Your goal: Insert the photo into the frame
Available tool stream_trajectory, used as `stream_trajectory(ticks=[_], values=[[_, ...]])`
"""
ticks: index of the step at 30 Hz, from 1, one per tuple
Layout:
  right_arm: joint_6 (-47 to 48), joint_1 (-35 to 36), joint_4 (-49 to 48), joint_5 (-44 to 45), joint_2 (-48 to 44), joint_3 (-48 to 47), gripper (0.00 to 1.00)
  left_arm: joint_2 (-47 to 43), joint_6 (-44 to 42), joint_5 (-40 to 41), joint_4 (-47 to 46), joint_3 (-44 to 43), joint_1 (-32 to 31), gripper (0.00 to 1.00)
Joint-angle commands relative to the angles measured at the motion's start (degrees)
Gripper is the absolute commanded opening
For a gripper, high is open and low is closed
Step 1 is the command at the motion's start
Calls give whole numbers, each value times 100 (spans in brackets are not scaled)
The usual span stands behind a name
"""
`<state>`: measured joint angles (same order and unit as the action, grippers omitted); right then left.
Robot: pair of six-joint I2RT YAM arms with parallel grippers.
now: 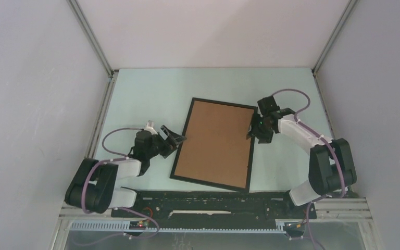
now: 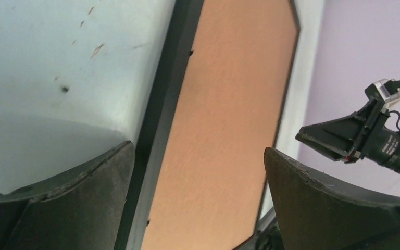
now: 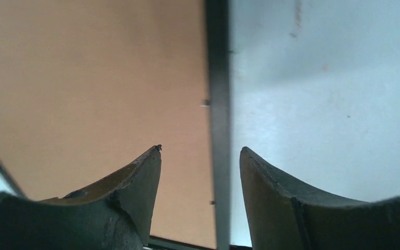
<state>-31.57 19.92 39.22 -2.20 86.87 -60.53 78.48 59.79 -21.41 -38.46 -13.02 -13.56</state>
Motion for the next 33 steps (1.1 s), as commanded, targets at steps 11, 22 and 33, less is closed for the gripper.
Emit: stream_trajectory(ticks=[11, 22, 33], values=[[124, -732, -2007, -1820, 1113, 789, 65, -391, -1369, 28, 3160, -711, -229, 100], [372, -367, -2073, -1878, 2854, -1823, 65, -895, 110, 484, 2539, -312, -2512, 99], [1130, -491, 860, -804, 4362, -6360, 74, -2069, 182, 2607, 3627, -543, -4323, 100]])
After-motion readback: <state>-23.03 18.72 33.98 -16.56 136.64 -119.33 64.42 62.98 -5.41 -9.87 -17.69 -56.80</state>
